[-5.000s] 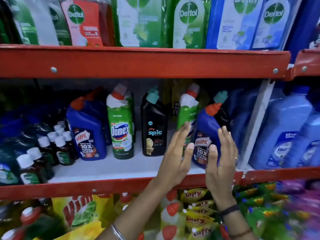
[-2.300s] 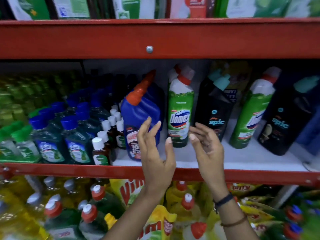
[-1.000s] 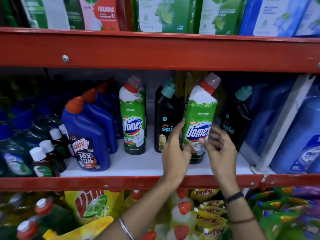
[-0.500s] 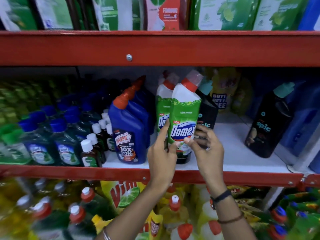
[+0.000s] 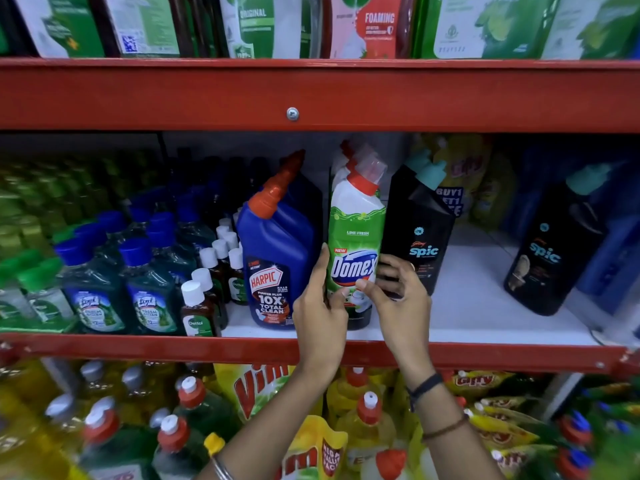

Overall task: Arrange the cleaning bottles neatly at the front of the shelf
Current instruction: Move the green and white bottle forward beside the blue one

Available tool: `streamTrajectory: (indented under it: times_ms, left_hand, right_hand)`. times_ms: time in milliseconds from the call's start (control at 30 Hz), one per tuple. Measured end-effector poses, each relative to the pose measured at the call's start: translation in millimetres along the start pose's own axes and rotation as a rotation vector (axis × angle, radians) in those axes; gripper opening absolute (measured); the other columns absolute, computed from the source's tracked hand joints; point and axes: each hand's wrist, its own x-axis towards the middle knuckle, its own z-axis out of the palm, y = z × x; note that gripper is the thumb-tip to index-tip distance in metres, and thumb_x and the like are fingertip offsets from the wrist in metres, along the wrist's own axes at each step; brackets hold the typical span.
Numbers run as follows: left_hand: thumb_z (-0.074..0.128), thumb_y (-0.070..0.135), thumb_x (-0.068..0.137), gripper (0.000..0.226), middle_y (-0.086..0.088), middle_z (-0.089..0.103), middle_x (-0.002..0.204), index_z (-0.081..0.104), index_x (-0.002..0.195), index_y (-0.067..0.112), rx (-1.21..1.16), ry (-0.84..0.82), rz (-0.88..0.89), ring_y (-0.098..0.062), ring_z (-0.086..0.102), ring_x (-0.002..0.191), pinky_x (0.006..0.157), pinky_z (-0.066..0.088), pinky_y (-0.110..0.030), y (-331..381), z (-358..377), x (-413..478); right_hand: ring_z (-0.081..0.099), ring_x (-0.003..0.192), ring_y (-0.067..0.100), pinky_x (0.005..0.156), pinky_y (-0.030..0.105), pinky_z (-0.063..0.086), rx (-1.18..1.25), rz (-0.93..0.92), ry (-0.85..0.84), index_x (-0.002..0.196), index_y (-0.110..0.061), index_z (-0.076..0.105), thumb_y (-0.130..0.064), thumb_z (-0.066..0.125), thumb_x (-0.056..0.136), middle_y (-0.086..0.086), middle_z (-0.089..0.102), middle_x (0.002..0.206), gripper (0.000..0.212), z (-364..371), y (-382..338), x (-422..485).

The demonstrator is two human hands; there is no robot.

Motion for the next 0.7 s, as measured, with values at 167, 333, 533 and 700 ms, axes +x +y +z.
streamTrajectory:
  times_ms: [167, 333, 533, 700]
  left_hand:
    - [0.056, -0.002, 0.089, 0.073, 0.005, 0.063, 0.125, 0.030, 0.145, 0.037, 0.063, 0.023, 0.031, -0.002, 0.062, 0.102, 0.080, 0.048, -0.011, -3, 4, -3]
    - [0.050, -0.004, 0.091, 0.065, -0.001, 0.028, 0.158, 0.028, 0.147, 0.021, 0.095, 0.089, 0.167, -0.014, 0.032, 0.143, 0.098, 0.038, -0.004, 8, 16, -15]
    - [0.046, 0.013, 0.097, 0.043, -0.005, 0.031, 0.153, 0.037, 0.139, 0.015, 0.010, 0.051, 0.448, -0.021, 0.026, 0.147, 0.117, 0.031, -0.032, 36, 56, -30]
    - [0.046, 0.011, 0.098, 0.039, -0.006, 0.039, 0.150, 0.042, 0.137, 0.011, -0.071, -0.149, 0.462, -0.015, 0.031, 0.144, 0.115, 0.034, -0.033, 60, 107, -37]
  right_hand:
    - [0.065, 0.087, 0.004, 0.071, 0.011, 0.053, -0.044, -0.011, -0.016, 0.108, -0.026, 0.056, -0.016, 0.075, 0.077, -0.011, 0.066, 0.097, 0.038, 1, 2, 1]
    - [0.064, 0.096, -0.001, 0.071, 0.002, 0.046, -0.054, -0.027, -0.089, 0.119, -0.018, 0.058, -0.017, 0.065, 0.086, -0.011, 0.064, 0.105, 0.034, -11, 3, 0]
    - [0.063, 0.106, 0.000, 0.090, 0.017, 0.050, -0.079, -0.081, 0.035, 0.120, -0.023, 0.059, -0.017, 0.062, 0.089, -0.014, 0.065, 0.113, 0.032, -62, 5, 0]
    - [0.058, 0.115, 0.009, 0.100, 0.029, 0.047, -0.199, -0.151, 0.305, 0.123, -0.013, 0.058, -0.018, 0.061, 0.090, -0.001, 0.062, 0.120, 0.034, -126, 18, 15]
